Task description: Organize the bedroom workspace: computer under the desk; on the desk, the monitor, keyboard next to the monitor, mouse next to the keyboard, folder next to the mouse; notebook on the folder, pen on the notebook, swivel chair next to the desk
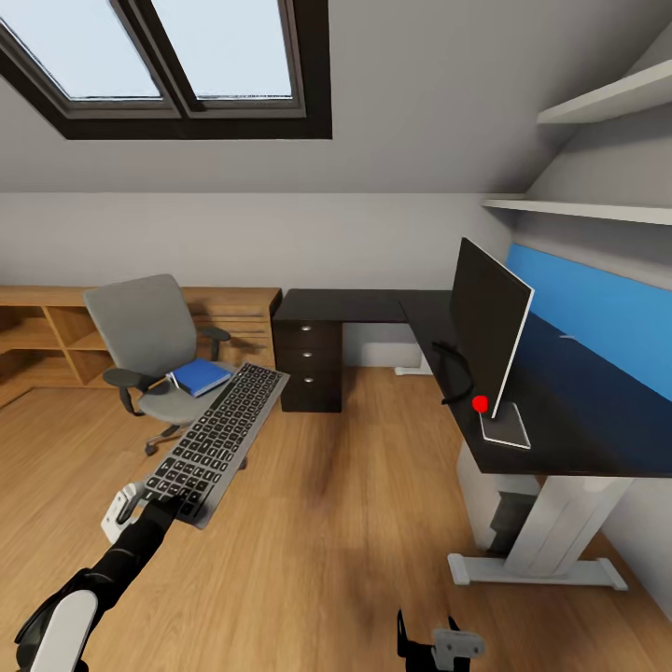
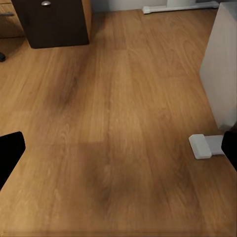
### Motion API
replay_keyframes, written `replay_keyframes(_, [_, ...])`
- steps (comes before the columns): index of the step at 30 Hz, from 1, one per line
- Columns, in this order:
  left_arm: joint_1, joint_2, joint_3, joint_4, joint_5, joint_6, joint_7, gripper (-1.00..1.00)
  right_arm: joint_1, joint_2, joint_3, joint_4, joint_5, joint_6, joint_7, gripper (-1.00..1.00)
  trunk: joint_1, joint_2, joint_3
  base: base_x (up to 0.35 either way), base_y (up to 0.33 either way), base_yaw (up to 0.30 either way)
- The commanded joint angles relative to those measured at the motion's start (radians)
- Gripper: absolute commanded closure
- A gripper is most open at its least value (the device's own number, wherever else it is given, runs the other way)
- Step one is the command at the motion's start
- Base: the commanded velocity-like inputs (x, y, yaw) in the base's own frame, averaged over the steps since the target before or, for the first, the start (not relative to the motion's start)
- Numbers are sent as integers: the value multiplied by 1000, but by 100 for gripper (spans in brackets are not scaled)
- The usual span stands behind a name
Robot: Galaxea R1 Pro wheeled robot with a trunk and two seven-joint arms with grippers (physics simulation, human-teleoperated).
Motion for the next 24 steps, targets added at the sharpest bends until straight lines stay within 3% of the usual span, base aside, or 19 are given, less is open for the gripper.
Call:
replay_keyframes(1, [-1, -1, 1, -1, 10, 5, 7, 100, -1, 0, 3, 1, 2, -2, -7, -100, 0, -1, -1, -7, -12, 0])
replay_keyframes(6, [-1, 1, 1, 0, 8, 4, 7, 100, -1, 0, 3, 4, 2, 0, -7, -100, 0, -1, -1, -3, -4, 0])
replay_keyframes(24, [-1, 2, -3, 1, 7, 5, 11, 100, -1, -1, 3, 15, 4, -3, -6, -100, -69, 125, 55, 0, 0, 0])
